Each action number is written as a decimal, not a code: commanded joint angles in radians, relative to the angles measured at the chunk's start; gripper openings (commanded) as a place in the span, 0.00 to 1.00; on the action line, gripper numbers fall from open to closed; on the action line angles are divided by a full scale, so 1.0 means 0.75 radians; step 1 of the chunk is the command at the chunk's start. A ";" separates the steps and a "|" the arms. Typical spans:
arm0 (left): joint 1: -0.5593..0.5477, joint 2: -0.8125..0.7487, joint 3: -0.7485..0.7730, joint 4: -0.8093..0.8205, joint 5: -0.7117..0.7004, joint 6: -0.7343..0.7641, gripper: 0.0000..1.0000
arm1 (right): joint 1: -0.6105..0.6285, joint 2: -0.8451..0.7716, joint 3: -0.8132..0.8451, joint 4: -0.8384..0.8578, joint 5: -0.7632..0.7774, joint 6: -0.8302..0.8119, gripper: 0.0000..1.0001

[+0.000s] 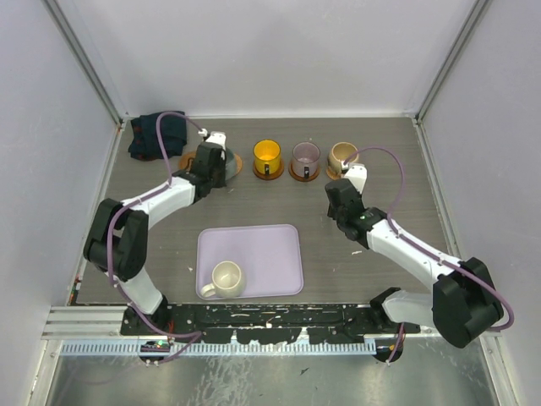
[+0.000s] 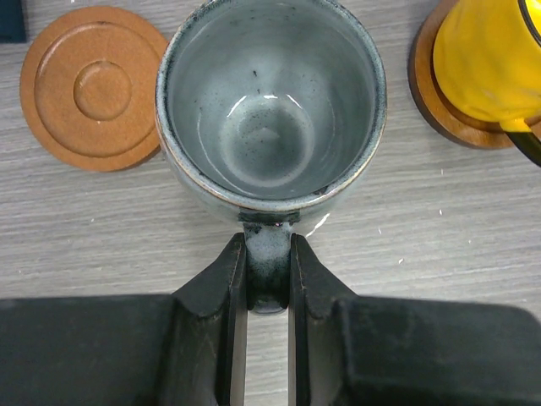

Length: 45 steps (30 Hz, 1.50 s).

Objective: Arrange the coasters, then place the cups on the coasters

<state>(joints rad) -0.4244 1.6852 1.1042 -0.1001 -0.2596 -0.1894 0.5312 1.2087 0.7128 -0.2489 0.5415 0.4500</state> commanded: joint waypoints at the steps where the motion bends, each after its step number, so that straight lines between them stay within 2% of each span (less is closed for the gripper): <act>1: 0.026 0.003 0.127 0.284 -0.001 0.035 0.00 | -0.018 -0.003 0.028 0.013 0.004 -0.001 0.36; 19: 0.042 0.140 0.199 0.365 0.002 0.009 0.00 | -0.023 0.101 0.057 0.065 -0.089 0.010 0.35; 45: 0.042 0.163 0.184 0.418 -0.075 -0.025 0.00 | -0.024 0.145 0.056 0.097 -0.148 0.016 0.35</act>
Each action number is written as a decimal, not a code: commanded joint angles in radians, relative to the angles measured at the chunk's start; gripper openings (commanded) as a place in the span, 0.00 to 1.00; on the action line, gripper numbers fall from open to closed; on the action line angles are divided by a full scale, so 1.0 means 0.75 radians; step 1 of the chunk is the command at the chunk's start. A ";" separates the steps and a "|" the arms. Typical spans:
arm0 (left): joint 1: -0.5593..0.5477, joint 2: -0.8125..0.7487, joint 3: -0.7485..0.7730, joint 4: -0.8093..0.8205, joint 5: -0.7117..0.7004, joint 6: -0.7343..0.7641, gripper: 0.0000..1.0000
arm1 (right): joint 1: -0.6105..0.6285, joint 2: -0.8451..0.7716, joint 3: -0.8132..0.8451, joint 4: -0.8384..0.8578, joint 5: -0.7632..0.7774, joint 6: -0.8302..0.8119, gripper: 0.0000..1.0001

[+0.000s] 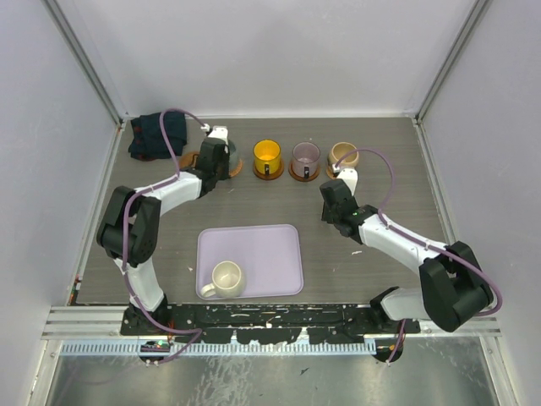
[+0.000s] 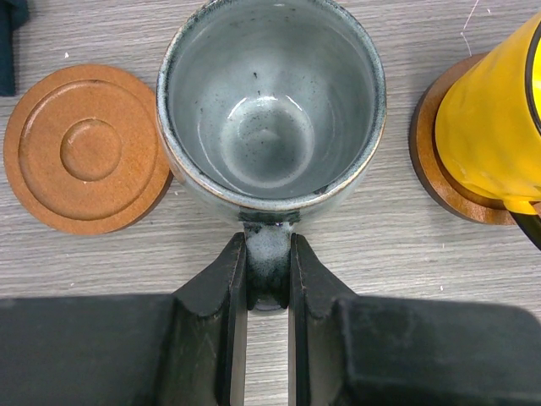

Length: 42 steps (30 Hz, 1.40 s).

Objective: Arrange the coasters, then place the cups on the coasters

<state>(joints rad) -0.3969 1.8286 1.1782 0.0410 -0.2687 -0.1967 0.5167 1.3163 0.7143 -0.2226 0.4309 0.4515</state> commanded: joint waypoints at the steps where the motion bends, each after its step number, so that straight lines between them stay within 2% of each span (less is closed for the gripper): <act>1: 0.006 -0.028 0.083 0.231 -0.067 -0.017 0.00 | -0.003 0.003 0.053 0.062 -0.002 0.015 0.35; 42: -0.008 -0.063 0.007 0.223 -0.080 -0.065 0.00 | -0.003 0.009 0.048 0.086 -0.067 0.036 0.35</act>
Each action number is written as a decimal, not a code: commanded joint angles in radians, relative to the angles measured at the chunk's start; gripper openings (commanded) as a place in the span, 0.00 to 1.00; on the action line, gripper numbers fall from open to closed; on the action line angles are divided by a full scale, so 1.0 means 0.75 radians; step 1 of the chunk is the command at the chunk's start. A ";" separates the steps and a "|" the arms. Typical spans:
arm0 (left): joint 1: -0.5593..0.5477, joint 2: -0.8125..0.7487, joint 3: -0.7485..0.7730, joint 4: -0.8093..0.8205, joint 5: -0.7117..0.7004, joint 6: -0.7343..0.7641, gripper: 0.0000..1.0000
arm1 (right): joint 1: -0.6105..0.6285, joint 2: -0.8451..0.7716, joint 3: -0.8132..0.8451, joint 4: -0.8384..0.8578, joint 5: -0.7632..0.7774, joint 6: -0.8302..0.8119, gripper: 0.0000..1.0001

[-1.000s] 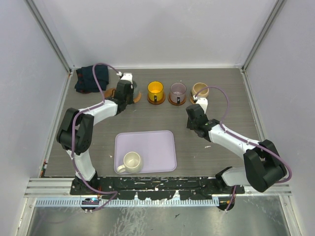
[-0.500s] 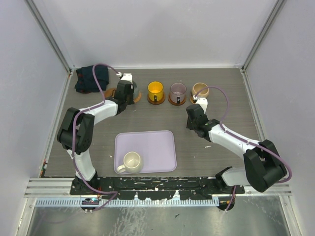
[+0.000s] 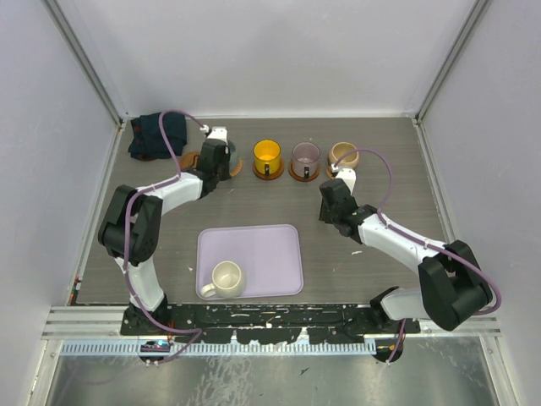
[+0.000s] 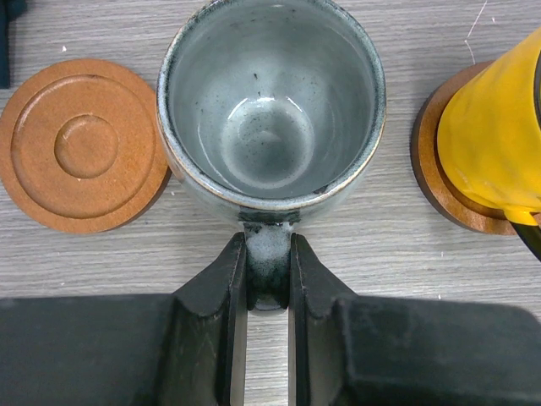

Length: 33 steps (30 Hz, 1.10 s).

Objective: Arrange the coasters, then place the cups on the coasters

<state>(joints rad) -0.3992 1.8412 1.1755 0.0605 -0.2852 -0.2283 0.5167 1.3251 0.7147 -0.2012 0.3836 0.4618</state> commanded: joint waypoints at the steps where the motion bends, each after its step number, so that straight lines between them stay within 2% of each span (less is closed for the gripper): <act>1: -0.006 -0.080 0.006 0.198 -0.058 -0.026 0.00 | -0.005 -0.005 0.046 0.057 -0.002 0.022 0.35; 22: -0.016 -0.079 -0.010 0.196 -0.061 -0.040 0.00 | -0.004 -0.016 0.034 0.064 -0.027 0.033 0.34; 27: -0.016 -0.078 -0.013 0.189 -0.055 -0.048 0.15 | -0.004 -0.013 0.027 0.066 -0.035 0.035 0.34; 33: -0.016 -0.088 -0.015 0.176 -0.058 -0.053 0.44 | -0.004 -0.013 0.027 0.068 -0.038 0.039 0.34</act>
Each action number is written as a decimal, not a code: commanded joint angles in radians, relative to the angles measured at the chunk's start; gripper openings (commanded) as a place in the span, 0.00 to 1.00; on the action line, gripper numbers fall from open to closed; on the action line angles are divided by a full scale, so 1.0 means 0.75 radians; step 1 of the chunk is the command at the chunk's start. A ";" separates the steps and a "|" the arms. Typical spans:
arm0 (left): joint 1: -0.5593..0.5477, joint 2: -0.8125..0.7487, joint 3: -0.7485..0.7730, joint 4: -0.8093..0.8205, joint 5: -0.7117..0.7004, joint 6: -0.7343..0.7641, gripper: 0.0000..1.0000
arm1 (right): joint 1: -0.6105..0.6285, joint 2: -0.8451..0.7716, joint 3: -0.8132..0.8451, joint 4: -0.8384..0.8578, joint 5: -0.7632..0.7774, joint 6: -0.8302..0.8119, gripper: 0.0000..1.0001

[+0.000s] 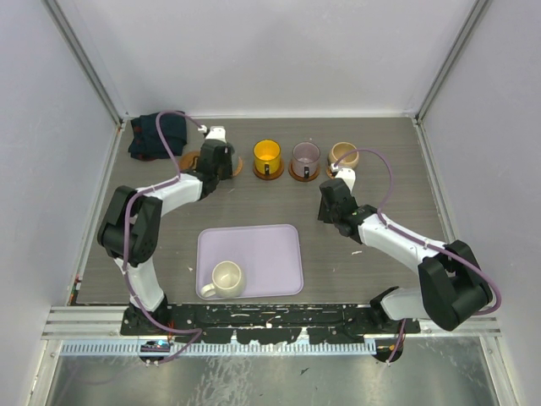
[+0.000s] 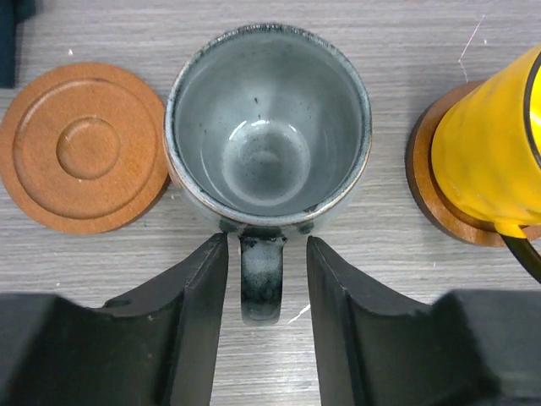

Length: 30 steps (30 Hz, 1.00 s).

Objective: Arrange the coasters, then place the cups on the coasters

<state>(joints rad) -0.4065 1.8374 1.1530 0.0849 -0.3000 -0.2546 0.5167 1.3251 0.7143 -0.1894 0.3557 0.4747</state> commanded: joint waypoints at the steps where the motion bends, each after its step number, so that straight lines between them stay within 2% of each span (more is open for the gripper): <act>1: -0.007 -0.083 0.014 0.142 -0.038 -0.017 0.49 | -0.004 -0.014 0.027 0.054 -0.002 0.021 0.34; 2: -0.006 -0.085 0.013 0.140 -0.038 -0.015 0.51 | -0.004 -0.014 0.027 0.053 -0.002 0.021 0.34; 14: -0.016 -0.158 -0.026 0.131 -0.050 -0.001 0.54 | -0.004 -0.029 0.020 0.051 -0.004 0.023 0.34; 19: -0.019 -0.276 -0.078 0.105 -0.079 0.028 0.75 | -0.004 -0.042 0.013 0.050 0.000 0.025 0.34; 23: -0.027 -0.421 -0.143 0.051 -0.083 0.074 0.83 | -0.005 -0.048 0.008 0.063 -0.002 0.032 0.34; 27: -0.076 -0.602 -0.234 -0.155 -0.067 0.139 0.95 | -0.006 -0.048 0.032 0.061 0.020 0.018 0.36; 30: -0.151 -0.814 -0.339 -0.322 -0.095 0.167 0.98 | -0.014 -0.051 0.052 0.060 0.013 0.011 0.39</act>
<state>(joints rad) -0.4564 1.4036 0.9741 0.0116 -0.3401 -0.1837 0.5148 1.3235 0.7143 -0.1864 0.3496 0.4808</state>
